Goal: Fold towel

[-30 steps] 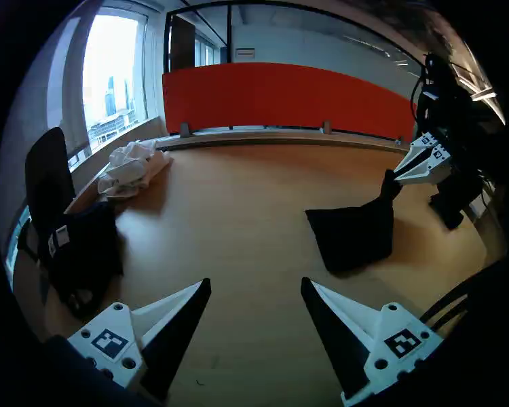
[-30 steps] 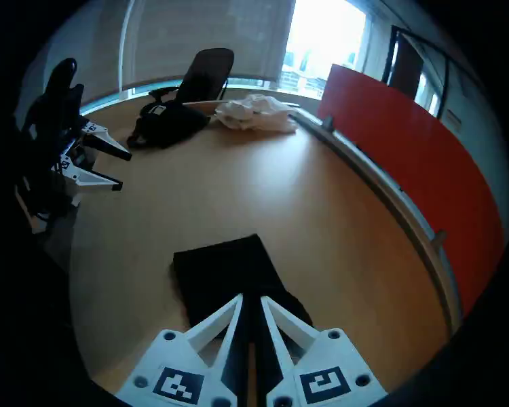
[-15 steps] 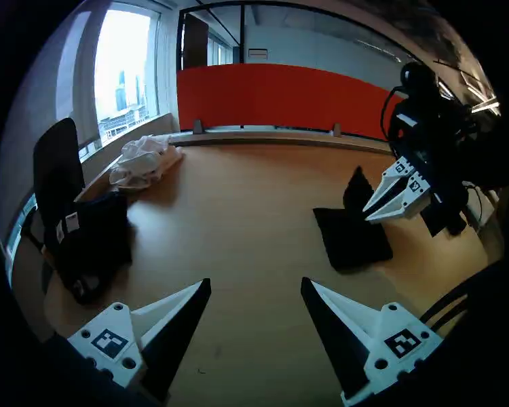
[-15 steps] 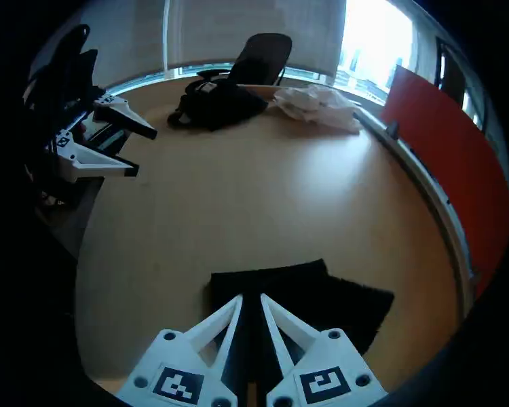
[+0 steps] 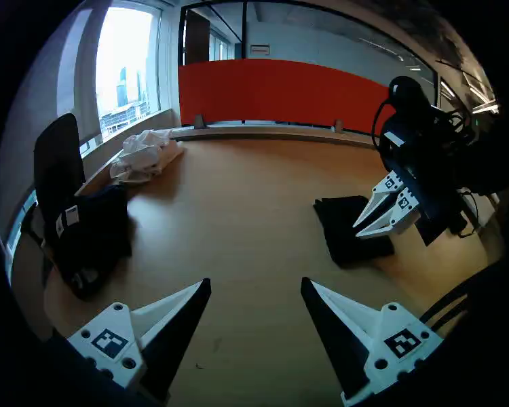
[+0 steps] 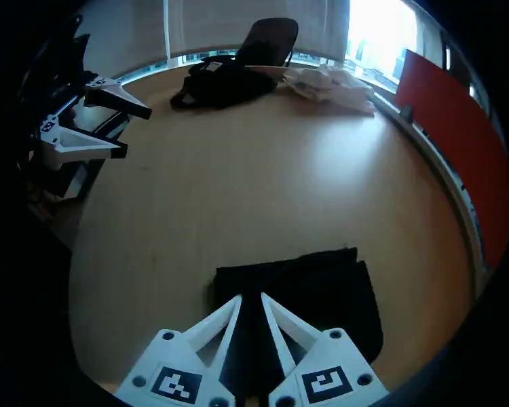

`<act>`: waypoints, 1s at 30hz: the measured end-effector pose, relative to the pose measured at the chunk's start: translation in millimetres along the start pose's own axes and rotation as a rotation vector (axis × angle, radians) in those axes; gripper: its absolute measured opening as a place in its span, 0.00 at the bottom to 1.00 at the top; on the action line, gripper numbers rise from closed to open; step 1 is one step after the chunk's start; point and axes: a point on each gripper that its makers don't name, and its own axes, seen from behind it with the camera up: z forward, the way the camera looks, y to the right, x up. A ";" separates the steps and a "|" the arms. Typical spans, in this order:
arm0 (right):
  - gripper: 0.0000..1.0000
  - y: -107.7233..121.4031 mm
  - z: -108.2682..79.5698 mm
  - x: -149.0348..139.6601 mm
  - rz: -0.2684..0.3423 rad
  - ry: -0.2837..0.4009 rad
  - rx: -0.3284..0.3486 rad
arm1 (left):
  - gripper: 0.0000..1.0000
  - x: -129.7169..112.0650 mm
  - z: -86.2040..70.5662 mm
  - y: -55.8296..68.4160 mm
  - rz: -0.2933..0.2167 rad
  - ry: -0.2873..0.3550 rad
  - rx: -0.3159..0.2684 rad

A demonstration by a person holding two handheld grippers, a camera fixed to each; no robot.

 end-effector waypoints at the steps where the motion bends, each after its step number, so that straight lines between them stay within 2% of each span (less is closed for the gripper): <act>1: 0.05 -0.3 -0.5 0.2 -0.001 0.001 0.000 | 0.99 0.5 0.4 -0.1 0.003 0.000 0.000; 4: 0.09 -1.0 -1.9 0.8 -0.003 0.003 0.002 | 0.99 1.8 1.3 -0.6 0.008 0.000 0.001; 8: 0.21 -1.6 -3.8 2.2 -0.003 0.012 0.003 | 0.99 3.1 1.7 -1.9 0.010 0.000 0.003; 11: 0.38 -1.2 -5.8 2.9 0.000 0.020 -0.001 | 0.99 3.7 1.3 -3.2 0.011 0.000 0.006; 14: 0.66 -0.5 -8.8 2.8 0.010 0.028 -0.008 | 0.99 4.6 1.0 -4.0 0.011 0.001 0.006; 16: 0.72 -0.1 -10.9 1.8 0.020 0.032 -0.014 | 0.99 5.4 1.3 -4.1 0.012 0.003 0.007; 30: 0.73 1.3 -27.1 -19.9 0.097 0.035 -0.066 | 0.99 8.7 3.6 -1.6 0.020 0.009 -0.002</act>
